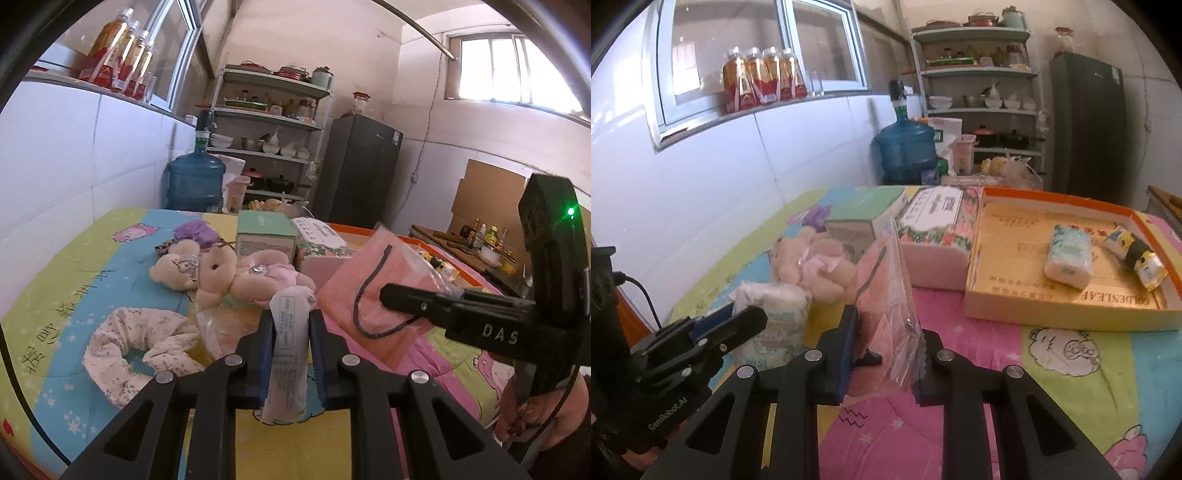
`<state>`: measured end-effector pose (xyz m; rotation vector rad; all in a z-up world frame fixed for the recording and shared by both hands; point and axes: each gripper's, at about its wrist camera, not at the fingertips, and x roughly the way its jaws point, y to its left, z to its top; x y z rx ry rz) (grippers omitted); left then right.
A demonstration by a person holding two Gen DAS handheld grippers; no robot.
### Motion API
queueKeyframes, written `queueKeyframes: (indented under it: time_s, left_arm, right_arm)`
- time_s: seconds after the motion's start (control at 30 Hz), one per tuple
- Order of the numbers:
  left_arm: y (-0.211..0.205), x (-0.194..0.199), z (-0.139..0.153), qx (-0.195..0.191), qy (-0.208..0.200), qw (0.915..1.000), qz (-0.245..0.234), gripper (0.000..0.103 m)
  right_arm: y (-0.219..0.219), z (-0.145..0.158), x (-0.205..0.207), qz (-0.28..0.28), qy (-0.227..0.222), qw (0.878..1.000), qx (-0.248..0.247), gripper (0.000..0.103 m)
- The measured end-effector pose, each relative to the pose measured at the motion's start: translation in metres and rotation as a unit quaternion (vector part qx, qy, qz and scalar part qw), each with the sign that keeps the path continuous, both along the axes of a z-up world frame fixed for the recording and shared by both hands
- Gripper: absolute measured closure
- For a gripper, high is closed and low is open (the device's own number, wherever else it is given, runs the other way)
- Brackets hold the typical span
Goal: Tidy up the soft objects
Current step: 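Carry the tissue pack and pink bagged item with both tools over the box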
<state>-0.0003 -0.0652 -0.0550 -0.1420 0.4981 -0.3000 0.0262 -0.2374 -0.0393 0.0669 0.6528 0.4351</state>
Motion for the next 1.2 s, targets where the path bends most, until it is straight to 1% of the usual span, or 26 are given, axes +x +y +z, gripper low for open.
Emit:
queueKeyframes:
  time_s: [0.27, 0.47, 0.73, 1.0, 1.2]
  left_arm:
    - [-0.007, 0.001, -0.002, 0.005, -0.003, 0.9997, -0.022, 0.087]
    - [-0.005, 0.003, 0.003, 0.002, -0.005, 0.9999, -0.015, 0.088]
    - [-0.018, 0.005, 0.034, 0.011, -0.037, 0.9989, -0.026, 0.088]
    - [-0.053, 0.013, 0.059, 0.003, -0.063, 0.9961, -0.062, 0.088]
    - [-0.083, 0.025, 0.071, -0.006, -0.070, 0.9938, -0.086, 0.087]
  right_arm:
    - [-0.003, 0.000, -0.004, -0.007, -0.001, 1.000, 0.004, 0.078]
    - [-0.009, 0.004, -0.007, -0.014, -0.009, 1.000, 0.008, 0.078]
    - [-0.029, 0.018, -0.011, -0.035, -0.032, 0.999, 0.017, 0.078]
    - [-0.066, 0.033, -0.013, -0.077, -0.058, 0.995, 0.024, 0.078]
    - [-0.102, 0.043, -0.016, -0.113, -0.076, 0.990, 0.028, 0.078]
